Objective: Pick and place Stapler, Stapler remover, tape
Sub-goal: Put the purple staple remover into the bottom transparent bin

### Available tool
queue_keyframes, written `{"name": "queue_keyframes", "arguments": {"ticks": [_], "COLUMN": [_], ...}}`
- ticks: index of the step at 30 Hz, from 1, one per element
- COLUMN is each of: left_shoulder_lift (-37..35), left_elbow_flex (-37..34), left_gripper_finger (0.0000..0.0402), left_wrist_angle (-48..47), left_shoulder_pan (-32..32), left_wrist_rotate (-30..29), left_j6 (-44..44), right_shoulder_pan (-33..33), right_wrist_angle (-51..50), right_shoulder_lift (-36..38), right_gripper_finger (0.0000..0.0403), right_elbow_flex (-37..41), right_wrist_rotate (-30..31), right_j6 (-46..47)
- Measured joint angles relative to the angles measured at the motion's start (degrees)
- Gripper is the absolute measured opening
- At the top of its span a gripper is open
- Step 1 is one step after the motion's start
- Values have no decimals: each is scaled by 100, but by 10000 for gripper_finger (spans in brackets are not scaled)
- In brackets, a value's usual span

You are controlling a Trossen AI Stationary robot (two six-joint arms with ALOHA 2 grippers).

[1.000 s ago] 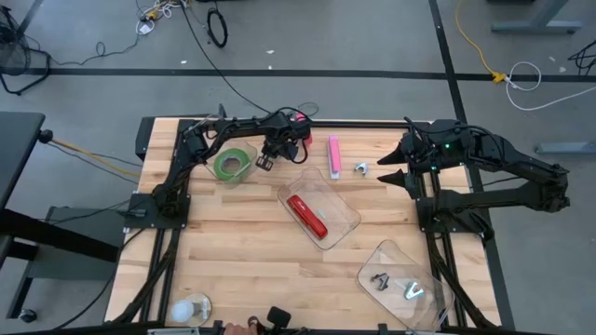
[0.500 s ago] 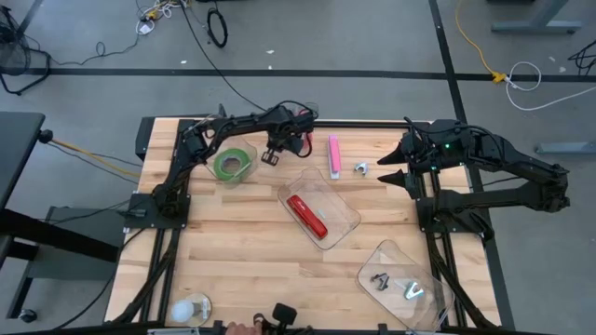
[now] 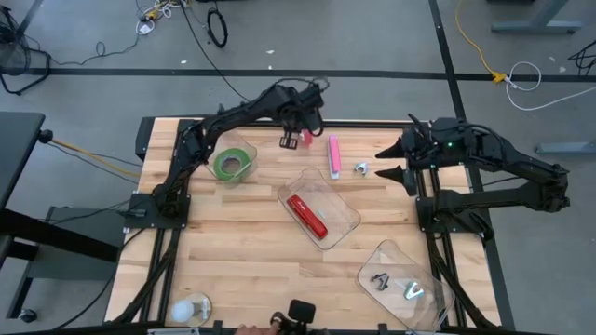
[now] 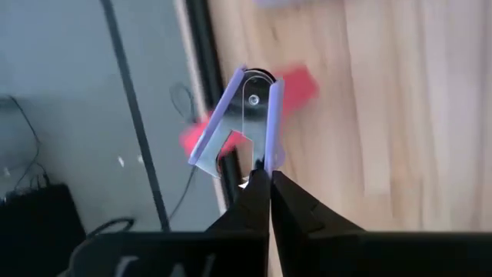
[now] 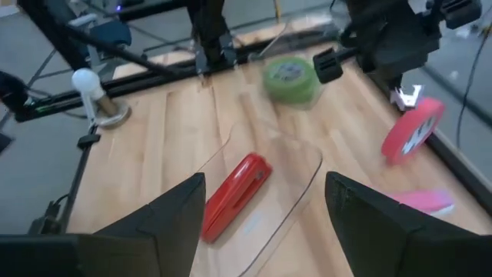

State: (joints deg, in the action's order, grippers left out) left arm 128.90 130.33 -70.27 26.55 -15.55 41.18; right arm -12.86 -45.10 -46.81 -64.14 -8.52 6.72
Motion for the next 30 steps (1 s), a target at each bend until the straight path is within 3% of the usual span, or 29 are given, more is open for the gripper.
{"name": "queue_keyframes", "arguments": {"ticks": [3, 15, 30], "left_shoulder_lift": [-5, -482, -982], "left_elbow_flex": [471, 460, 469], "left_gripper_finger": [6, 4, 4], "left_wrist_angle": [23, 791, 2290], "left_shoulder_pan": [-45, -415, -1030], "left_wrist_rotate": [312, 888, 1921], "left_j6": [-253, -786, -2196], "right_shoulder_pan": [0, 0, 0], "right_wrist_angle": [258, 1047, 1139], "right_shoulder_lift": [0, 4, 16], "right_gripper_finger": [268, 268, 268], "right_elbow_flex": [0, 0, 0], "right_wrist_rotate": [109, 747, 831], "right_j6": [-151, -630, -707]}}
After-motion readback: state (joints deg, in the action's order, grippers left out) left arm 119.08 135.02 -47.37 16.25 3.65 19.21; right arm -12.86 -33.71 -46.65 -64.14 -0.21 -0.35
